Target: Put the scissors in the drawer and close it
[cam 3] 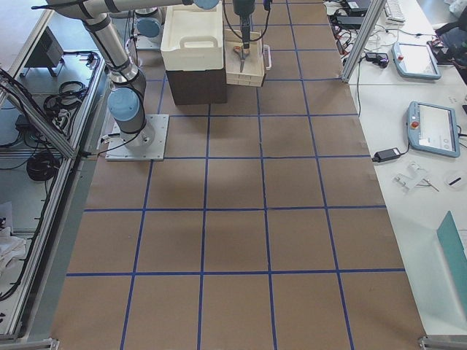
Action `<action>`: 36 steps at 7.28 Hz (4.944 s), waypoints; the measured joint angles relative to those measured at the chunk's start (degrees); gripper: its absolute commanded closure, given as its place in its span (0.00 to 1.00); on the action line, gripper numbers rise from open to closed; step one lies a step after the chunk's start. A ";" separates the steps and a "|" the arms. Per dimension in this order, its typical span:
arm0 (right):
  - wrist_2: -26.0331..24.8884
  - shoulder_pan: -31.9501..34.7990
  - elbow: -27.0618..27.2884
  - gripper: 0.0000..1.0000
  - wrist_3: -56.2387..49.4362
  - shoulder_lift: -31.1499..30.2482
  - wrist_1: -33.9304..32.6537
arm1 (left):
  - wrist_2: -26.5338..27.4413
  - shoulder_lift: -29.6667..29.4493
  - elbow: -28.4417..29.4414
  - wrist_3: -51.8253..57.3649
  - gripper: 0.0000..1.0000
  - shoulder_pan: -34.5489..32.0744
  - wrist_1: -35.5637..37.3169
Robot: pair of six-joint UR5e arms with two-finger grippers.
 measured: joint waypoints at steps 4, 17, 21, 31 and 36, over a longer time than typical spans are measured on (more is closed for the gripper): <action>0.19 -0.96 0.25 0.00 0.04 -0.02 0.24 | -0.02 -0.24 -0.05 -1.01 0.00 -0.01 0.04; 0.18 -1.14 0.39 0.00 0.03 -0.01 -0.06 | -1.01 -5.69 1.60 -6.72 0.00 -1.92 5.50; 0.18 -1.16 0.39 0.00 0.02 -0.01 -0.06 | -1.70 -20.52 8.27 -9.21 0.00 -6.31 17.83; 0.10 -1.16 0.48 0.00 -0.06 0.07 0.10 | -3.64 -37.50 15.98 -11.80 0.00 -13.91 19.55; -0.09 -1.16 0.48 0.00 -0.06 -0.01 0.17 | -5.34 -37.47 16.04 -12.17 0.00 -14.50 13.38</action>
